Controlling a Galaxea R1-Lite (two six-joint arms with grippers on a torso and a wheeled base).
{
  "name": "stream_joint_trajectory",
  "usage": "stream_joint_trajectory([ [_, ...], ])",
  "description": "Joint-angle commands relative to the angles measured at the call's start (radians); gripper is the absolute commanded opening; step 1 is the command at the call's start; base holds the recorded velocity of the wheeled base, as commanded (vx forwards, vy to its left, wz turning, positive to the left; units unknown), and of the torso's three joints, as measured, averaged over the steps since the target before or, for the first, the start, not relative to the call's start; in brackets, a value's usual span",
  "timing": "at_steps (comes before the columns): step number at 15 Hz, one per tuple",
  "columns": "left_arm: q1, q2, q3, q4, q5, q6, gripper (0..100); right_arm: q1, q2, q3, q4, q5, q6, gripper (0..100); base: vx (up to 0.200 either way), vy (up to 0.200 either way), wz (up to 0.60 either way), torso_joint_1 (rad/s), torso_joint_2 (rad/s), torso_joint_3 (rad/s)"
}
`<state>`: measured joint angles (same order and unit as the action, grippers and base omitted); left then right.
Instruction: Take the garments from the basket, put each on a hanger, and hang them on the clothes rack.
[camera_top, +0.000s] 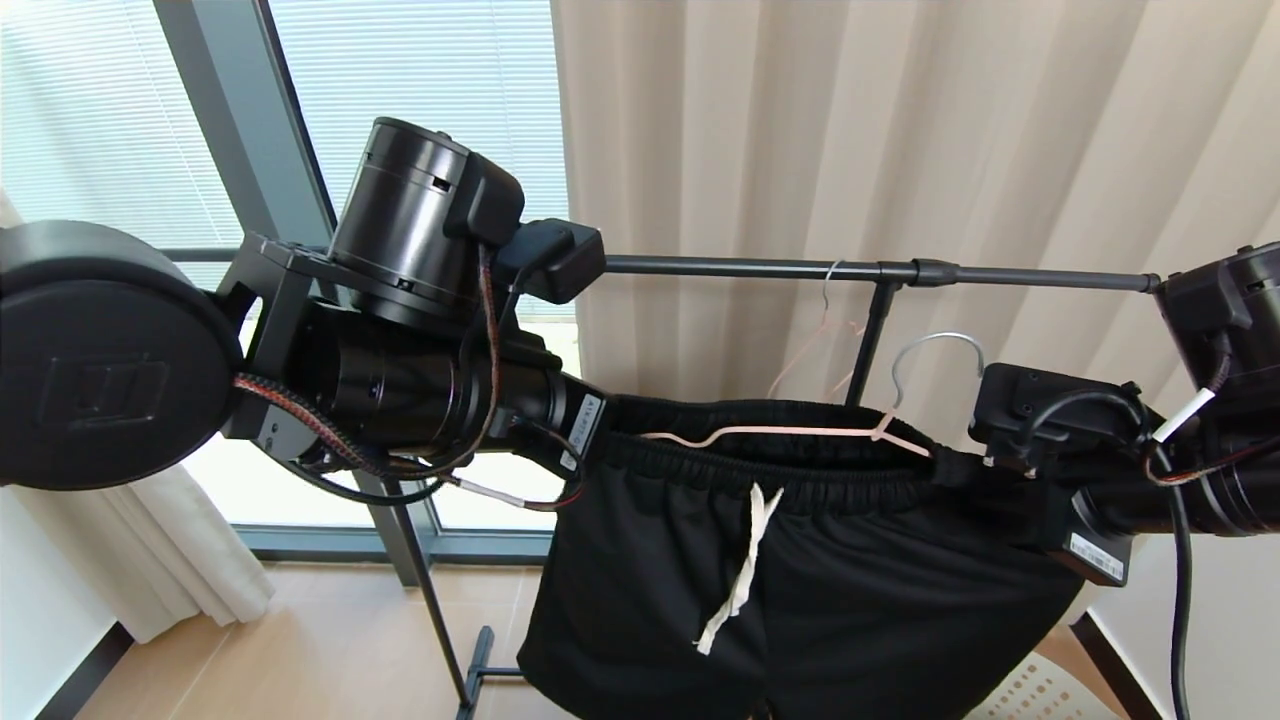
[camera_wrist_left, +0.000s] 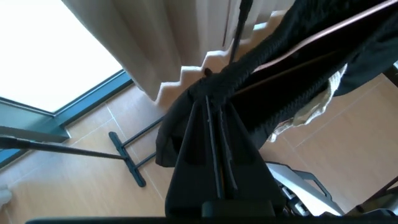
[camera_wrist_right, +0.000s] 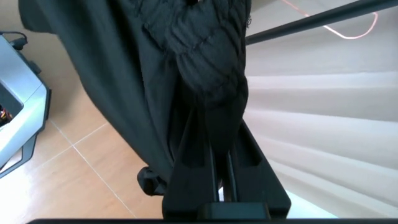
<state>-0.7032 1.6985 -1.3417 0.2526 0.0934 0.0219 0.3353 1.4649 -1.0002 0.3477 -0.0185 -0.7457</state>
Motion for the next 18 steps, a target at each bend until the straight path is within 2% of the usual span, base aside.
stream_joint_trajectory([
  [1,-0.021,0.004,-0.027,0.019,-0.003,0.000,0,0.001,0.012,-0.006,-0.019,0.005,0.016,0,0.000,0.000,0.00,0.000,0.00,0.000],
  [3,-0.042,0.016,-0.056,0.039,-0.008,-0.017,0,0.001,0.020,-0.020,-0.036,0.008,0.051,0,0.000,0.000,0.00,0.000,0.00,0.000],
  [15,-0.108,0.010,-0.090,0.036,-0.024,-0.051,0,0.010,0.074,-0.018,-0.042,0.003,0.075,0,0.000,0.000,0.00,0.000,0.00,0.000],
  [18,-0.131,0.027,-0.094,0.027,-0.024,-0.062,0,0.048,0.086,-0.015,-0.072,0.006,0.215,0,0.000,0.000,0.00,0.000,0.00,0.000],
])
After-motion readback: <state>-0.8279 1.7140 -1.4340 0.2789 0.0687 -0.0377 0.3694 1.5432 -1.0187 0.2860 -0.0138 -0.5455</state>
